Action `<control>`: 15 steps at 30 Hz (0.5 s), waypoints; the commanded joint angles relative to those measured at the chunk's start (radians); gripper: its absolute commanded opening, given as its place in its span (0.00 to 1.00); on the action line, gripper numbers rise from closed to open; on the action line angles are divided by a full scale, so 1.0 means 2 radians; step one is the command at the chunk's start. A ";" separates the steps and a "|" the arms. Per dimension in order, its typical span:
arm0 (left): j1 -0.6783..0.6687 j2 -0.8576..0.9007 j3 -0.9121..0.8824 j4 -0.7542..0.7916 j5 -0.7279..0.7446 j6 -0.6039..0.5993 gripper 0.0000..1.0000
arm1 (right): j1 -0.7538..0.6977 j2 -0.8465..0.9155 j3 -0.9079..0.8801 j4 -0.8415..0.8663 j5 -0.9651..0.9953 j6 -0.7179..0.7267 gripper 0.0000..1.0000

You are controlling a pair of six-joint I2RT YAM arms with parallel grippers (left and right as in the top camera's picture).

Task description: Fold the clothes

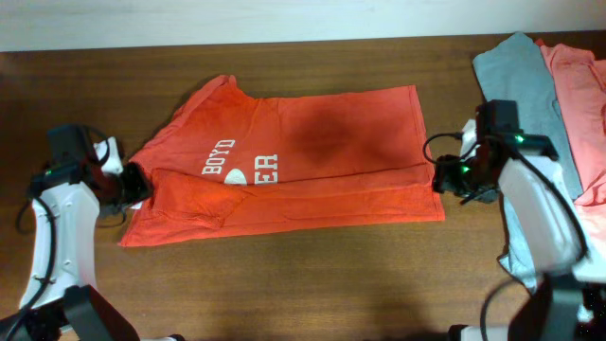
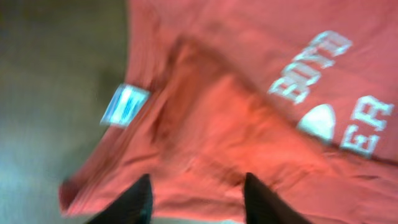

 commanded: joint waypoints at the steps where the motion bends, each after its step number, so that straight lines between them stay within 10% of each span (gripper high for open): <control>1: -0.035 -0.016 0.040 0.021 0.011 0.050 0.56 | 0.003 -0.043 0.005 0.008 -0.017 -0.008 0.73; 15: -0.105 0.165 0.224 0.104 -0.047 0.130 0.77 | 0.003 -0.056 0.005 0.009 -0.035 -0.024 0.73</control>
